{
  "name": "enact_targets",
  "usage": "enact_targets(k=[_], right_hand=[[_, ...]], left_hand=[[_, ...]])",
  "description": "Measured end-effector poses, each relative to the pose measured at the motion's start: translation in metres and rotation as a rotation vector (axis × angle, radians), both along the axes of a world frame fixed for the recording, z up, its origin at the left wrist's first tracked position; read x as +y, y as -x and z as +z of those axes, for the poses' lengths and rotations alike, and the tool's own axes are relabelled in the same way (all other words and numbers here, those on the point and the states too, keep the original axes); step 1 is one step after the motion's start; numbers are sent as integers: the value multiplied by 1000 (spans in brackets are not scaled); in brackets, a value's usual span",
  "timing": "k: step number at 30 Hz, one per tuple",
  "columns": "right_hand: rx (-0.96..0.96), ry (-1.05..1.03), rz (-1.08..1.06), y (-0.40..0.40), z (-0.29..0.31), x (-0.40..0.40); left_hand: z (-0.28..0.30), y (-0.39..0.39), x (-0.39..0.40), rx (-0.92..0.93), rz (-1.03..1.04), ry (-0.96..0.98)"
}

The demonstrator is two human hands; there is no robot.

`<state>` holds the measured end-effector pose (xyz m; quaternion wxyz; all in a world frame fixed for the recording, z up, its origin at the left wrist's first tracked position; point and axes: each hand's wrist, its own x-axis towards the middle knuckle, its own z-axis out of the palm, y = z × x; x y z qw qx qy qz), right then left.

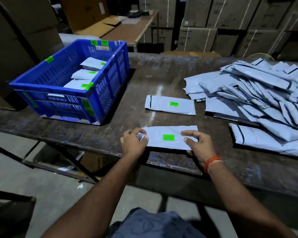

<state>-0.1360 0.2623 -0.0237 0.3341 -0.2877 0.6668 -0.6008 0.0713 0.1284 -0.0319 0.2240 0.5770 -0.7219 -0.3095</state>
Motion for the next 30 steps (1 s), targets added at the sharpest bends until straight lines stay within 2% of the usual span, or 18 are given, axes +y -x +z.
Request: enact_targets(k=[2,5,8,11,15,19,26,30], right_hand=[[-22,43,-21,5,2,4],[-40,85,-21,11,10,10],[-49,99,-6,15,14,13],[-38,104,23,21,15,10],[47,146,52,28,33,-5],[168,168,122,24,78,-36],[277,210,212,-8,155,-123],[311,212,233,-44,189,-186]], left_hand=[[4,1,1,220,-14,-76],[16,2,2,614,-56,-323],[23,3,-1,788,-127,-519],[31,3,-4,752,-170,-528],[55,-6,-27,642,-172,-375],[103,-19,-60,601,-214,-198],[188,-64,-130,622,-173,-88],[219,-104,-187,573,-157,-17]])
